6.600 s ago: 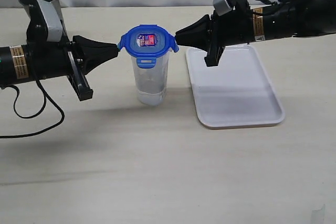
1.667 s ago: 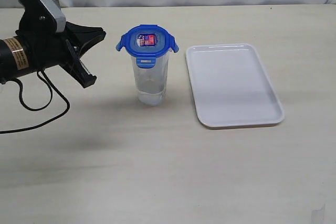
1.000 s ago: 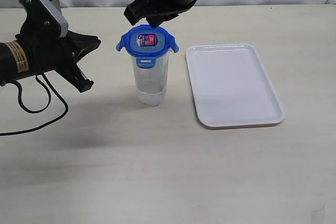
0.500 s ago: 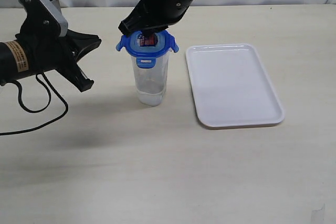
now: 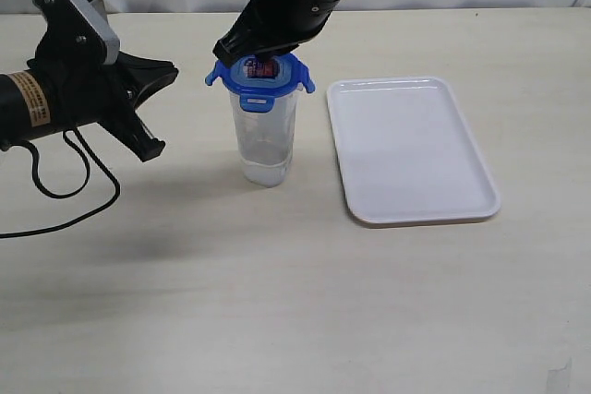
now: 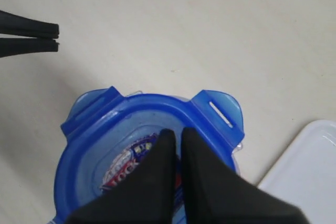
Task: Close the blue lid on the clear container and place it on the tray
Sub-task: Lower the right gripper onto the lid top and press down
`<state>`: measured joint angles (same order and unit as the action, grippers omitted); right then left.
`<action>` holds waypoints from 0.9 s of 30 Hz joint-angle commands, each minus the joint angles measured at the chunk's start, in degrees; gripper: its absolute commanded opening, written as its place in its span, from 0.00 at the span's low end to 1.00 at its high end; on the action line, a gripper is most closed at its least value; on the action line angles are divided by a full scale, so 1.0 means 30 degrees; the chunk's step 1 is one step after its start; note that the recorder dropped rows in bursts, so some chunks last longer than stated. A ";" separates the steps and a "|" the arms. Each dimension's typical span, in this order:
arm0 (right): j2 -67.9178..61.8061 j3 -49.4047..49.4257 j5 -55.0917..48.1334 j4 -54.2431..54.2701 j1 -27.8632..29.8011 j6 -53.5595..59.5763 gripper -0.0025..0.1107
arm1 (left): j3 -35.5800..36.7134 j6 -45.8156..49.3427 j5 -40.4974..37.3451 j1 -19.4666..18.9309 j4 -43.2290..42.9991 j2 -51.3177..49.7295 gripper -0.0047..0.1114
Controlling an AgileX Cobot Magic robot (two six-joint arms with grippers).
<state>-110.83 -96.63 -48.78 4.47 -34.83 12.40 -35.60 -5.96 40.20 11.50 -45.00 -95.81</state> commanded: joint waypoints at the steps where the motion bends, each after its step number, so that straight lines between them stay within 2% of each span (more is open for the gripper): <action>1: -0.0187 0.0024 0.0053 -0.0393 0.0038 0.0143 0.06 | 0.0037 -0.0044 0.0320 0.0081 0.0260 0.0044 0.04; 10: -0.0187 0.0024 0.0355 -0.0660 0.0038 0.0143 0.06 | 0.0037 -0.1723 0.1824 0.0081 -0.2931 0.0044 0.04; 19: -0.0187 0.0024 0.0580 -0.0660 0.0038 0.0143 0.06 | 0.0037 -0.2442 0.2442 0.0081 -0.3387 0.0112 0.04; 27: -0.0187 0.0024 0.0812 -0.0660 0.0038 0.0143 0.06 | 0.0037 -0.3782 0.4106 0.0081 -0.5690 0.0112 0.04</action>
<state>-111.35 -96.63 -46.58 2.98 -34.83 12.50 -35.60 -16.10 51.04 11.50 -60.65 -95.81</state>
